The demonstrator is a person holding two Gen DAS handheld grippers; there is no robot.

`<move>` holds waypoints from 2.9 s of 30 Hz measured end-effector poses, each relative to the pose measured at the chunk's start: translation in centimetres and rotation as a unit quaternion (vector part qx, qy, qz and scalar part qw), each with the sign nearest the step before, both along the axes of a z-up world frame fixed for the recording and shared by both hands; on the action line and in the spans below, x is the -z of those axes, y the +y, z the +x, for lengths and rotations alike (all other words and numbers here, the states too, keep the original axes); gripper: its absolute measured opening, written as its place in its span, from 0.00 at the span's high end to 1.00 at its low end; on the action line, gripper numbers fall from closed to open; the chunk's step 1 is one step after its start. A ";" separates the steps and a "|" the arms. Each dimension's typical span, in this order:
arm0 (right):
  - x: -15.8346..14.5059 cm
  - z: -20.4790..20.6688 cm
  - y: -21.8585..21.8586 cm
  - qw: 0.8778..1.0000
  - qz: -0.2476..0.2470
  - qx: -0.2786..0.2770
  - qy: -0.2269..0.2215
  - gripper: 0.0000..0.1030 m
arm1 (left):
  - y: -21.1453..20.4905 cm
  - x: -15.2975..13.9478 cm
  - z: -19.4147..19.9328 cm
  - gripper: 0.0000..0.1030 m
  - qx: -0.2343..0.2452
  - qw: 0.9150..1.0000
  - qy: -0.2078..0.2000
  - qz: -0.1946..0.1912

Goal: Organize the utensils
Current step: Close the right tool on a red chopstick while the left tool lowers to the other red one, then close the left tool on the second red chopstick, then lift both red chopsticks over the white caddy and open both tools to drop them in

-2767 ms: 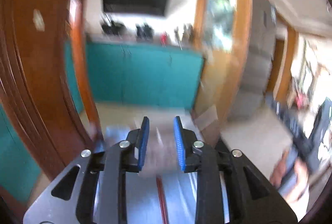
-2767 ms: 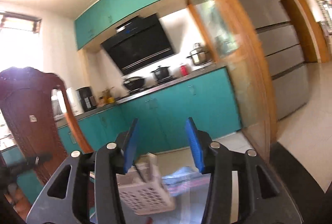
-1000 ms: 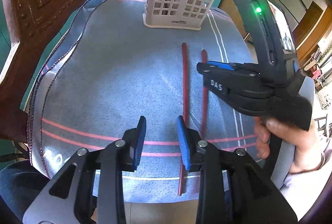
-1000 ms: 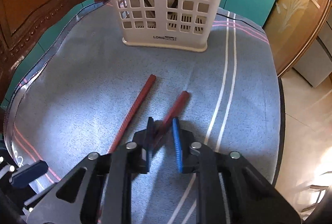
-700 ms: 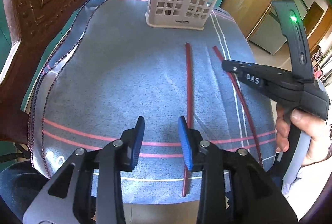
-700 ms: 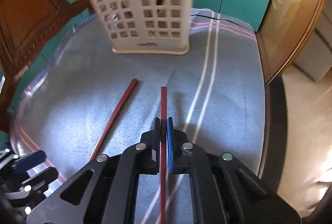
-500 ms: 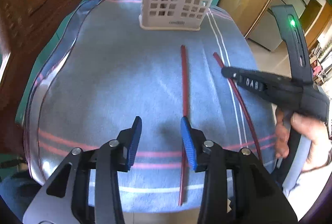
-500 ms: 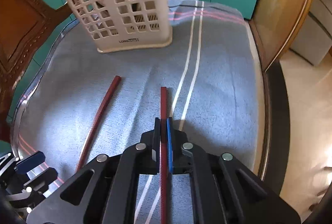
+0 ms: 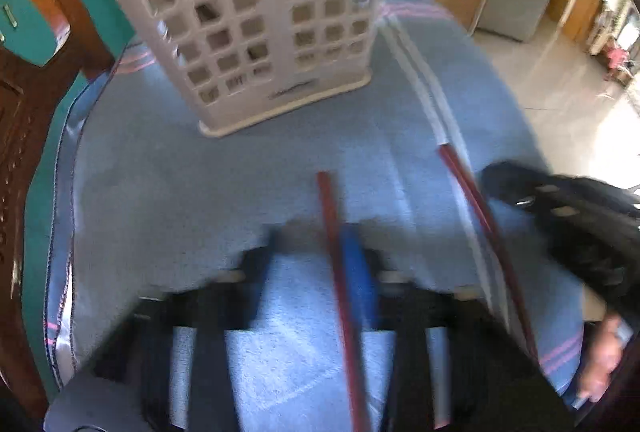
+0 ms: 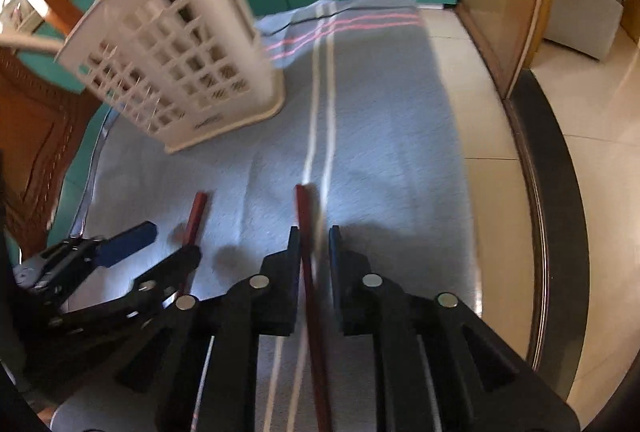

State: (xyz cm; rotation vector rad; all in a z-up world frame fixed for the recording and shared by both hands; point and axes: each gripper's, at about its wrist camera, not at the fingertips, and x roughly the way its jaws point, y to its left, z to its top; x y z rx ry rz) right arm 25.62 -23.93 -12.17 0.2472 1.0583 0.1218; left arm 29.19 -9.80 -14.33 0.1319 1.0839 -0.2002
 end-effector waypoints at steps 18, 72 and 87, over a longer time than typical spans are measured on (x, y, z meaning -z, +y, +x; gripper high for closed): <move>1.2 1.2 5.0 0.993 -0.101 -0.056 -0.017 0.68 | 3.3 0.0 0.0 0.60 -0.032 0.999 0.009 -0.004; -19.2 -11.5 3.3 0.955 0.024 -0.100 -0.280 0.93 | 6.9 -19.8 -14.3 0.93 -0.024 0.967 -0.224 -0.116; -30.2 -5.0 4.6 0.928 0.032 -0.076 -0.362 0.93 | 8.7 -32.0 -6.2 0.93 -0.018 0.943 -0.308 -0.125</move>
